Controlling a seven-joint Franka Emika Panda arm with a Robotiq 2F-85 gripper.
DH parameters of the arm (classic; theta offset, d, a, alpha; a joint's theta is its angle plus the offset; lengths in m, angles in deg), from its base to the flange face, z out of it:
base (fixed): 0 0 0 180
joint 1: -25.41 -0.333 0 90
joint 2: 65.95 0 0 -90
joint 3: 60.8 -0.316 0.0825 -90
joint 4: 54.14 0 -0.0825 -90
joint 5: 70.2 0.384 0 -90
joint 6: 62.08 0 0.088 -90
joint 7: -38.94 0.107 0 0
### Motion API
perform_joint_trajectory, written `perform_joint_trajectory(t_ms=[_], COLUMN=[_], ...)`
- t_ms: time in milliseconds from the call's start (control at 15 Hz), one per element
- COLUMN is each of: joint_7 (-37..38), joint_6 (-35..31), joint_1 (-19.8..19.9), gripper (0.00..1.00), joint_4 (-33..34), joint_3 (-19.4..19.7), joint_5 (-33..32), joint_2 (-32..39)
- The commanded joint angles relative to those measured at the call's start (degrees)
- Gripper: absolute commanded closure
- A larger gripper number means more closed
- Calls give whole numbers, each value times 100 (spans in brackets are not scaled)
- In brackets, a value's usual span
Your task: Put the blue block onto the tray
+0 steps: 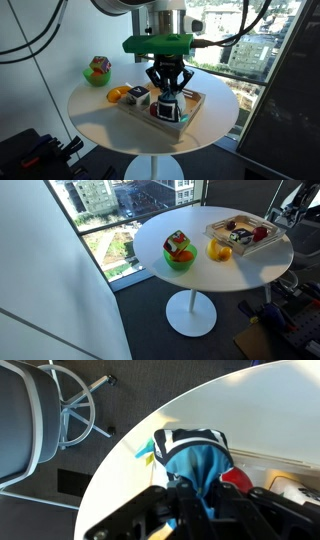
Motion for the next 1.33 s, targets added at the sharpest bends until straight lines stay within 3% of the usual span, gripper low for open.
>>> perform_joint_trajectory(t_ms=[0, 600, 667, 733, 800, 1267], joint_7=[301, 987, 1058, 1135, 1215, 1523], joint_6=[144, 124, 113, 100, 85, 77], joint_1=[-21, 23, 27, 29, 28, 16], gripper=[93, 93, 86, 67, 55, 2], joint_4=[566, 1390, 1449, 1502, 1537, 1616], joint_3=[-100, -320, -334, -344, -352, -369], joint_5=[133, 203, 201, 186, 168, 97], joint_2=[459, 1366, 1441, 1504, 1561, 1699])
